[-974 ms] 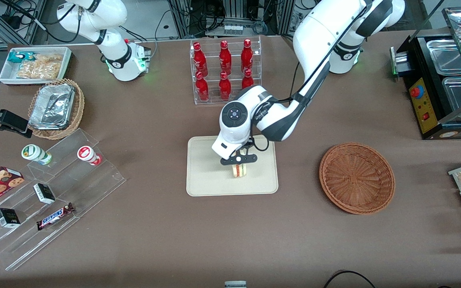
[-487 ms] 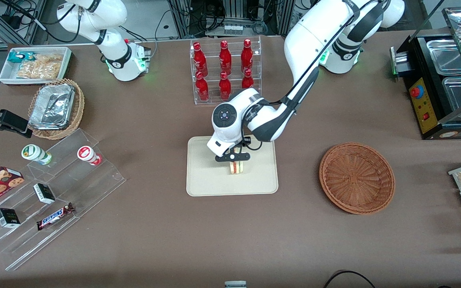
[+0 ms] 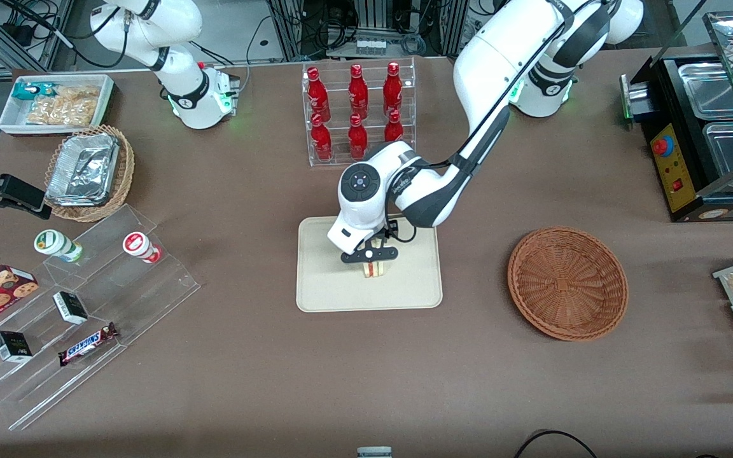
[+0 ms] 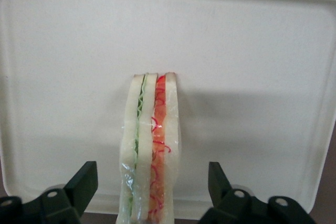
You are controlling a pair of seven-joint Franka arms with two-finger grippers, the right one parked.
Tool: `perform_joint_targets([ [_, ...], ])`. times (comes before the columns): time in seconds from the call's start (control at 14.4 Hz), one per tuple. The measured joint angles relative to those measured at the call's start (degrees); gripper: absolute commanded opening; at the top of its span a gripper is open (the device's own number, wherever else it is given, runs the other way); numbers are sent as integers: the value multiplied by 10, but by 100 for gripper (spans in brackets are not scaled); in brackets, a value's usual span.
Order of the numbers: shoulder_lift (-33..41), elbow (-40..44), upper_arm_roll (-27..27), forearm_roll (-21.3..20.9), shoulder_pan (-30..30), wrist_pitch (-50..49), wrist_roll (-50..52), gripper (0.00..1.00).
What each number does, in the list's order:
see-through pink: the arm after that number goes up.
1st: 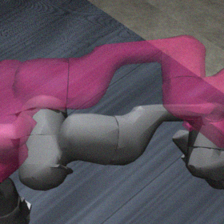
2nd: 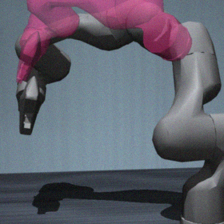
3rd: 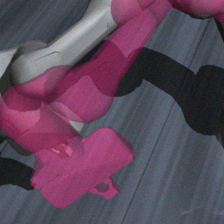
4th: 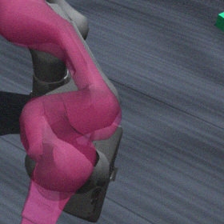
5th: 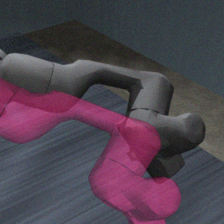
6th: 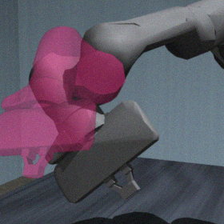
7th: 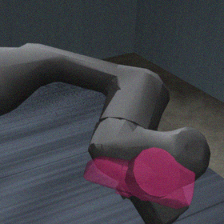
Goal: Place sandwich from basket to tray
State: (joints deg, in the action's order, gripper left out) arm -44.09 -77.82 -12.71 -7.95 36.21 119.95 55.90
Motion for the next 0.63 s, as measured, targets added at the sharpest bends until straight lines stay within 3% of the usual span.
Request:
perform_joint_targets([
  [0.35, 78, 3, 53, -1, -13, -86, 0, 100],
  [0.63, 203, -84, 62, 0, -102, -120, -78, 100],
])
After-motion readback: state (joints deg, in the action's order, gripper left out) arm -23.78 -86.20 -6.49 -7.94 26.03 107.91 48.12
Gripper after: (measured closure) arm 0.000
